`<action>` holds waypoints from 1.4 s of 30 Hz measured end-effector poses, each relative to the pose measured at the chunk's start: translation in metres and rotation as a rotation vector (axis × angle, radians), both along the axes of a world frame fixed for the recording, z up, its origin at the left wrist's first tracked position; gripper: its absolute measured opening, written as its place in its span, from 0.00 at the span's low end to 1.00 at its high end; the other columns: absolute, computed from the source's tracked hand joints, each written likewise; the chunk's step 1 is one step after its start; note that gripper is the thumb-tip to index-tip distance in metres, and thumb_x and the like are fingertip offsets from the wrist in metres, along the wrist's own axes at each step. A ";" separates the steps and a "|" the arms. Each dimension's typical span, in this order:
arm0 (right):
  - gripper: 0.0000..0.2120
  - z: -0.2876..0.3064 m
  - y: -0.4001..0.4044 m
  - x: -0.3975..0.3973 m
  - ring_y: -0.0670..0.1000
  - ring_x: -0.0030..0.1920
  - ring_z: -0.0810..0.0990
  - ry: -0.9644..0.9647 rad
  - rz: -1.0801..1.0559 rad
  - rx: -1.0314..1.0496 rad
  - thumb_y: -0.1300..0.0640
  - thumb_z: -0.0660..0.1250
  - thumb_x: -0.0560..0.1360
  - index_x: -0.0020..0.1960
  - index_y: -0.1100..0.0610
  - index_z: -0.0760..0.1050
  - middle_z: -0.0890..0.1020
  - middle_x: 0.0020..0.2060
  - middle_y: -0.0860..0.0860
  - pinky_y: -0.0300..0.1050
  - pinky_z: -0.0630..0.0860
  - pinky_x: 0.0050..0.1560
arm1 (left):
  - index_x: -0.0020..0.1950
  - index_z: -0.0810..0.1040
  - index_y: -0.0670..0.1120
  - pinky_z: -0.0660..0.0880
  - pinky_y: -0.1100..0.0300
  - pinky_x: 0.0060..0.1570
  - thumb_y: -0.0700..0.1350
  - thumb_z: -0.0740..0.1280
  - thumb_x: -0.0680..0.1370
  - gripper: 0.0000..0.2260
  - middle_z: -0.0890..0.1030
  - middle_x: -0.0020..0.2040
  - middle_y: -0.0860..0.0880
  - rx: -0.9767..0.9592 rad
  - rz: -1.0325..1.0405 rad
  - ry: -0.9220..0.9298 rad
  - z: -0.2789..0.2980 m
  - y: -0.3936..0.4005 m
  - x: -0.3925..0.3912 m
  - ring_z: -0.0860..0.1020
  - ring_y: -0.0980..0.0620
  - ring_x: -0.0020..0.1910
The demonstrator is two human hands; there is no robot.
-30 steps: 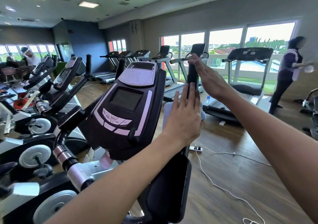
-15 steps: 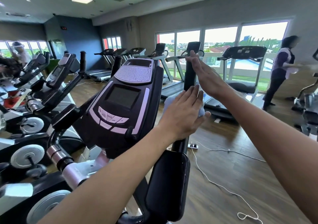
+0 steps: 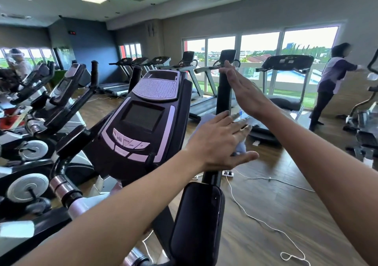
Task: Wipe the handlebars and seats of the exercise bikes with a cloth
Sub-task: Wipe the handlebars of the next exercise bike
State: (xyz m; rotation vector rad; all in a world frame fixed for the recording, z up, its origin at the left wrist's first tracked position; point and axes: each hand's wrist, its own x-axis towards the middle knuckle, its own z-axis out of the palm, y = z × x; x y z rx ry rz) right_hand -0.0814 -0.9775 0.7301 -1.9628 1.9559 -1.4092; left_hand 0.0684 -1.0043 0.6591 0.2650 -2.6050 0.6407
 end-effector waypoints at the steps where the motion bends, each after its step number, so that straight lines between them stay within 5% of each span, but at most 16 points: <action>1: 0.30 0.001 0.000 0.001 0.45 0.81 0.52 -0.001 0.007 0.001 0.35 0.42 0.84 0.82 0.45 0.58 0.55 0.82 0.40 0.50 0.48 0.80 | 0.79 0.68 0.44 0.54 0.49 0.80 0.68 0.42 0.80 0.39 0.70 0.78 0.44 0.049 0.017 -0.002 0.005 -0.003 -0.001 0.62 0.45 0.80; 7: 0.30 0.002 0.003 -0.001 0.42 0.80 0.52 -0.030 0.025 -0.001 0.35 0.44 0.84 0.81 0.45 0.60 0.55 0.82 0.39 0.42 0.48 0.77 | 0.75 0.72 0.39 0.61 0.51 0.74 0.54 0.47 0.84 0.29 0.77 0.71 0.44 0.144 -0.042 0.136 -0.006 0.014 0.010 0.72 0.45 0.69; 12: 0.30 0.000 0.000 -0.002 0.42 0.81 0.52 -0.046 0.026 -0.006 0.35 0.44 0.84 0.82 0.46 0.59 0.55 0.82 0.40 0.43 0.48 0.77 | 0.71 0.78 0.41 0.65 0.53 0.71 0.50 0.51 0.84 0.24 0.82 0.65 0.46 0.006 -0.141 0.005 -0.007 0.010 0.013 0.77 0.46 0.64; 18: 0.28 0.000 0.000 0.000 0.40 0.80 0.52 -0.027 0.031 -0.019 0.37 0.43 0.85 0.81 0.45 0.61 0.54 0.81 0.37 0.40 0.48 0.74 | 0.70 0.78 0.38 0.67 0.50 0.69 0.49 0.51 0.84 0.24 0.83 0.63 0.42 0.032 -0.042 0.053 0.014 -0.015 -0.014 0.78 0.42 0.63; 25: 0.30 0.002 0.002 -0.002 0.41 0.80 0.53 -0.025 0.045 -0.007 0.37 0.44 0.85 0.82 0.48 0.59 0.55 0.82 0.39 0.39 0.49 0.74 | 0.82 0.59 0.38 0.51 0.51 0.81 0.50 0.50 0.85 0.27 0.62 0.81 0.40 -0.009 -0.072 0.107 -0.011 -0.001 0.015 0.59 0.45 0.81; 32: 0.27 0.006 0.003 -0.006 0.43 0.80 0.54 -0.017 0.064 0.006 0.39 0.44 0.86 0.79 0.47 0.65 0.56 0.81 0.39 0.41 0.51 0.75 | 0.80 0.64 0.37 0.54 0.51 0.79 0.51 0.46 0.83 0.29 0.67 0.79 0.39 0.118 0.052 0.115 0.010 -0.017 -0.014 0.64 0.43 0.78; 36: 0.28 0.007 0.007 -0.005 0.43 0.80 0.54 -0.022 0.057 -0.006 0.39 0.44 0.86 0.78 0.49 0.67 0.57 0.81 0.41 0.42 0.50 0.77 | 0.76 0.70 0.36 0.63 0.51 0.73 0.49 0.51 0.82 0.26 0.77 0.69 0.41 0.135 -0.023 0.127 -0.008 0.012 0.009 0.73 0.43 0.68; 42: 0.27 0.005 0.006 -0.005 0.43 0.80 0.54 -0.025 0.063 -0.010 0.39 0.44 0.86 0.78 0.47 0.67 0.57 0.81 0.39 0.41 0.50 0.74 | 0.74 0.75 0.39 0.63 0.53 0.71 0.49 0.51 0.84 0.25 0.80 0.68 0.44 0.114 -0.162 -0.044 -0.005 0.017 0.031 0.75 0.46 0.67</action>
